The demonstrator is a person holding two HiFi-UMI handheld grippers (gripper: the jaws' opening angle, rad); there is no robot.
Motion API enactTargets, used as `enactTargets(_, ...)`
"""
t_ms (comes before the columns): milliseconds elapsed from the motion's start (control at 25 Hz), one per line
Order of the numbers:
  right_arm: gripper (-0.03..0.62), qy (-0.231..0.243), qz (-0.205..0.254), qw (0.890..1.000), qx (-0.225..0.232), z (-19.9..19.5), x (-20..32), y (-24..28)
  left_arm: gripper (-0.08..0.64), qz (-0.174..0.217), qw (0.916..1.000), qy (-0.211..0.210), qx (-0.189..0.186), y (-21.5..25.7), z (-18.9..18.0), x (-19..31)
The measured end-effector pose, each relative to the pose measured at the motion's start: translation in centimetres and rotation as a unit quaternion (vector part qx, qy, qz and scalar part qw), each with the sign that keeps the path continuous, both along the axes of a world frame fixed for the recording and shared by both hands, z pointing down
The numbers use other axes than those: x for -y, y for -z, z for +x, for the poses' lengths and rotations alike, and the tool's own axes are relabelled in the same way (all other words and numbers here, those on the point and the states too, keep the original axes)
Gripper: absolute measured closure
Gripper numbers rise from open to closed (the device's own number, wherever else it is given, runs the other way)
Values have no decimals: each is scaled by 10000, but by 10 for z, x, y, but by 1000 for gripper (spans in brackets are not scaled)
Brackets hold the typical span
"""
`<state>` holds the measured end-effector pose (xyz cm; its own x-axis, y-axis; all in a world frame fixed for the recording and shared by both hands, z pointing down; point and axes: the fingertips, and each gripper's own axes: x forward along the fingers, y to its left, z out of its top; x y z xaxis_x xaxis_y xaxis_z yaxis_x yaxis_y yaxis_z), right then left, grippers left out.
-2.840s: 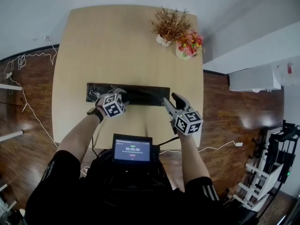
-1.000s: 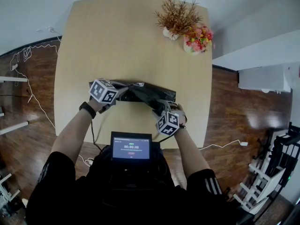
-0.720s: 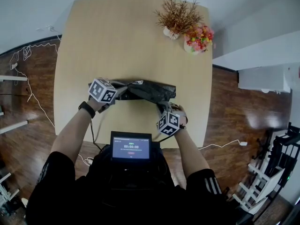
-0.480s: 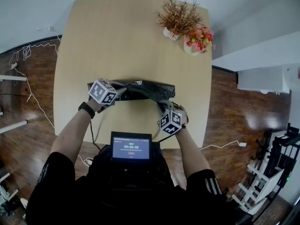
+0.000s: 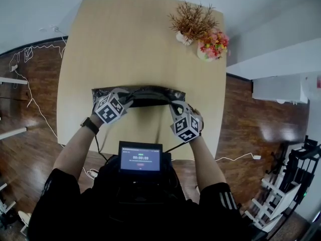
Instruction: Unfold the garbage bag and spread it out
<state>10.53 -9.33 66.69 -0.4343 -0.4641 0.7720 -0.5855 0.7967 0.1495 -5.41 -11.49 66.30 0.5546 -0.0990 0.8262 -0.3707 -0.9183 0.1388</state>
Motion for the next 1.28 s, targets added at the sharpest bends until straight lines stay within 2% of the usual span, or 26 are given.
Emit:
enactTargets(160,586,26,143,9999,-2,-5,11,15,446,531,9984,-134,-159,20,3,-4)
enactTargets(280,586,-24,223,9997,-8,-4,25,27,450,923,9926,-600,-515,40,17,-26)
enactTargets(400,586,-78,223,9997,39,-5,37,31,476,824,9874,-1051,-849,45,33,-63)
enactTargets(440,586,-95,206,9997,63,-6,39,30,476,740,9872,-1149,-821,39,36,-74)
enactTargets(520,586,-107,207,9997,68,-9,44,35,476,695,9888,-1210,-531,15,37,-85)
enactTargets(640,586,-60,229,9997,45,-16,48,44,476,655,9940,-862,-123,-22,37,-77)
enactTargets(760,586,-87,155,9998,92,-19,47,40,473,485,9985,-243,-52,-40,38,-59)
enactTargets(1000,586,-89,78,9999,35,-20,44,42,451,581,9972,324,341,-65,37,-29)
enactTargets(1120,586,-45,59,10000,-28,-20,42,39,451,271,9960,710,462,-80,29,-19)
enactTargets(1280,586,-61,-6,10000,6,-18,39,30,447,-303,9905,1234,528,-96,18,-9)
